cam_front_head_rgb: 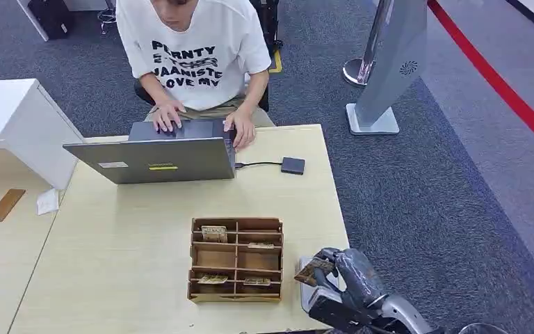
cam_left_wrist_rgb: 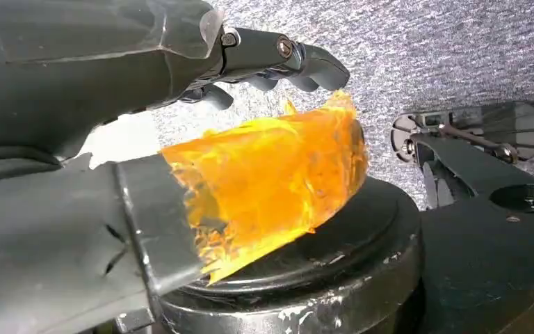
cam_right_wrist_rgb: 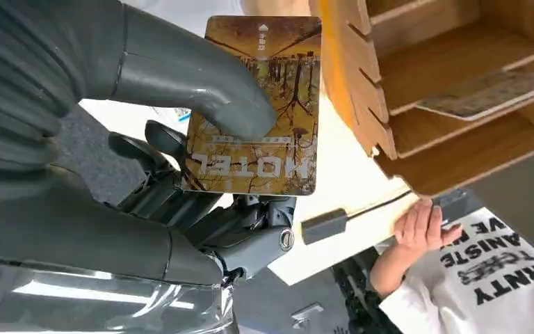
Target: Pass the card to the sensor for recognition and then transmit it.
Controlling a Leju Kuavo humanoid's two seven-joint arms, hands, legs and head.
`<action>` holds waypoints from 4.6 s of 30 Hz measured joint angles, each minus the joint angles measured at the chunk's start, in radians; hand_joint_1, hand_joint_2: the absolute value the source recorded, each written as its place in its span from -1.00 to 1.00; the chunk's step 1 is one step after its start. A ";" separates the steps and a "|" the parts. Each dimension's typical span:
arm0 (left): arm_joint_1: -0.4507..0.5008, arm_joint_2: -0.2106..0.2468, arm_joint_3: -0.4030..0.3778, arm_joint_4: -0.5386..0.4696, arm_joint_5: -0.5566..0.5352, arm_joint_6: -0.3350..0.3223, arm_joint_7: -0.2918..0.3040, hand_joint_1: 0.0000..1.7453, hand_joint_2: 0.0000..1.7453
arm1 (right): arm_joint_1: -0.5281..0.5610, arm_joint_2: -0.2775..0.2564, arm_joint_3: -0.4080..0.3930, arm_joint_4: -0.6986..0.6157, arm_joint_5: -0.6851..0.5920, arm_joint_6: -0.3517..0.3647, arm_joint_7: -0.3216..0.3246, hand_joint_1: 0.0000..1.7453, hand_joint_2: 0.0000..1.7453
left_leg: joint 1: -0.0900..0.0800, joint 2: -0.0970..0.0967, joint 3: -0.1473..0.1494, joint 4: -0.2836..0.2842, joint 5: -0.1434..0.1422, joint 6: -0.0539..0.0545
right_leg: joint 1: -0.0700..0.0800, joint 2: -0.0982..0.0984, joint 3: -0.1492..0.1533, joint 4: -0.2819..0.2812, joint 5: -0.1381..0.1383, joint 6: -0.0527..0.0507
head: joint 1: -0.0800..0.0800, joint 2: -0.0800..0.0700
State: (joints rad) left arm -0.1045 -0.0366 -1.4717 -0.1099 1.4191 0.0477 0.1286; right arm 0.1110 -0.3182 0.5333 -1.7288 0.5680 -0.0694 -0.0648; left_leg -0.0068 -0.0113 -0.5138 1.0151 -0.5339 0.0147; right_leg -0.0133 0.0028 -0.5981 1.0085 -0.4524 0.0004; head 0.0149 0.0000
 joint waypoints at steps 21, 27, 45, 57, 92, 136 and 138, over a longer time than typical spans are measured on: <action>-0.001 0.000 -0.006 0.000 0.006 0.000 0.003 -1.00 -1.00 | -0.032 -0.047 0.053 0.062 0.066 0.045 0.040 1.00 1.00 | 0.000 0.000 0.000 0.000 0.000 0.000 | 0.000 0.000 0.000 0.000 0.000 0.000 | 0.000 0.000; -0.001 0.000 -0.008 0.000 0.008 0.000 0.003 -1.00 -1.00 | -0.043 -0.048 0.059 0.075 0.076 0.048 0.046 1.00 1.00 | 0.000 0.000 0.000 0.000 0.000 0.000 | 0.000 0.000 0.000 0.000 0.000 0.000 | 0.000 0.000; -0.005 -0.013 -0.033 0.000 -0.022 0.006 0.011 -1.00 -1.00 | -0.028 -0.071 0.060 0.147 0.042 0.022 0.077 1.00 1.00 | 0.000 0.000 0.001 0.000 0.000 0.000 | 0.000 0.000 0.000 0.000 0.000 0.000 | 0.000 0.000; -0.010 -0.024 -0.050 0.000 -0.034 0.015 0.016 -1.00 -1.00 | -0.018 -0.080 0.026 0.184 0.030 0.008 0.082 1.00 1.00 | 0.000 0.001 0.005 0.000 0.000 0.000 | 0.000 0.001 0.005 -0.001 0.000 0.000 | 0.000 0.000; -0.012 -0.026 -0.055 0.000 -0.011 0.008 0.016 -1.00 -1.00 | -0.065 -0.032 0.020 0.232 0.072 0.027 0.083 1.00 1.00 | 0.000 0.003 0.009 0.000 0.000 0.000 | 0.000 0.002 0.009 -0.001 0.001 0.000 | 0.000 0.000; -0.010 -0.014 -0.055 0.000 0.008 0.003 0.016 -1.00 -1.00 | -0.114 0.015 0.019 0.276 0.104 0.061 0.073 1.00 1.00 | 0.000 0.003 0.009 0.000 0.000 0.000 | 0.000 0.002 0.009 -0.001 0.001 0.000 | 0.000 0.000; -0.010 -0.014 -0.055 0.000 0.008 0.003 0.016 -1.00 -1.00 | -0.114 0.015 0.019 0.276 0.104 0.061 0.073 1.00 1.00 | 0.000 0.003 0.009 0.000 0.000 0.000 | 0.000 0.002 0.009 -0.001 0.001 0.000 | 0.000 0.000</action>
State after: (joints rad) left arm -0.1140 -0.0504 -1.5270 -0.1099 1.4271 0.0511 0.1442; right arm -0.0033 -0.3037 0.5520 -1.4527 0.6718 -0.0084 0.0080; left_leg -0.0069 -0.0088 -0.5044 1.0152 -0.5342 0.0151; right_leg -0.0132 0.0046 -0.5890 1.0073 -0.4517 0.0008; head 0.0149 0.0000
